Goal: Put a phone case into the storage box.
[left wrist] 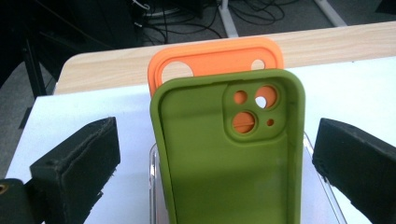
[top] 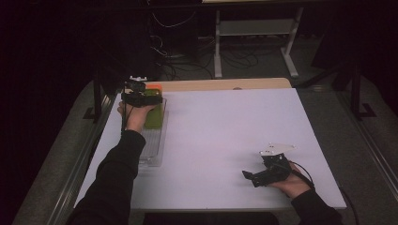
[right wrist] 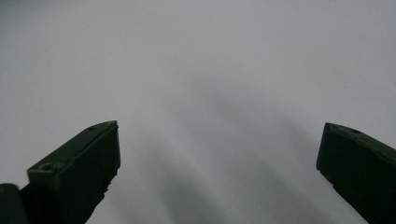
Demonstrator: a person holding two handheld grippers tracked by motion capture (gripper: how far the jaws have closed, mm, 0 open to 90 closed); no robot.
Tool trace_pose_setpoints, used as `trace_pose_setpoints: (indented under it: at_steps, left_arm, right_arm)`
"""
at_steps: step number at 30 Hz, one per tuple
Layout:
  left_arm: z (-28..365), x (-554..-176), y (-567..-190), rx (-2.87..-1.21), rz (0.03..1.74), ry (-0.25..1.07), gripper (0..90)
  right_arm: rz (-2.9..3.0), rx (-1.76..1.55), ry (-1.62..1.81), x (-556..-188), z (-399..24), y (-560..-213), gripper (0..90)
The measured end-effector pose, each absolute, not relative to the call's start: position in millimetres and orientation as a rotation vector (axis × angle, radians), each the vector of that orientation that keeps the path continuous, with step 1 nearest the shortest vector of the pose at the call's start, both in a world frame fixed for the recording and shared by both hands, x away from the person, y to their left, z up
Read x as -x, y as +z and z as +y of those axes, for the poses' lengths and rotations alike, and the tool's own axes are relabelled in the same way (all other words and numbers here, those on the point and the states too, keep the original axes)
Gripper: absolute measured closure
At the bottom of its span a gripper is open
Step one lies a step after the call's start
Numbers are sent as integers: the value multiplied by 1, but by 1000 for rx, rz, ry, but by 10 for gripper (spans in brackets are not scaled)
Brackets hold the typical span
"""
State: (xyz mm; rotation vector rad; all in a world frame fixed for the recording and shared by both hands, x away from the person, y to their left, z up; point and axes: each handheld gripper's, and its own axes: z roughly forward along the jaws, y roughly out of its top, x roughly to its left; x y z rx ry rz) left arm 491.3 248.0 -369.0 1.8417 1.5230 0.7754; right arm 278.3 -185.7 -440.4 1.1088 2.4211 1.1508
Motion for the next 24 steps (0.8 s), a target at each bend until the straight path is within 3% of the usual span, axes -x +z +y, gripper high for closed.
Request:
trace_pose_setpoints:
  at_steps: [11,24]
  left_arm:
    - [251,-471,-352,-1930,1371,669,0]
    - [244,-426,-340,-2020,1043,479,1]
  right_arm:
    - [2422,-1114,1155,-278,-186,-440,0]
    - [2430,-1094,1157,-277,-186,-439,0]
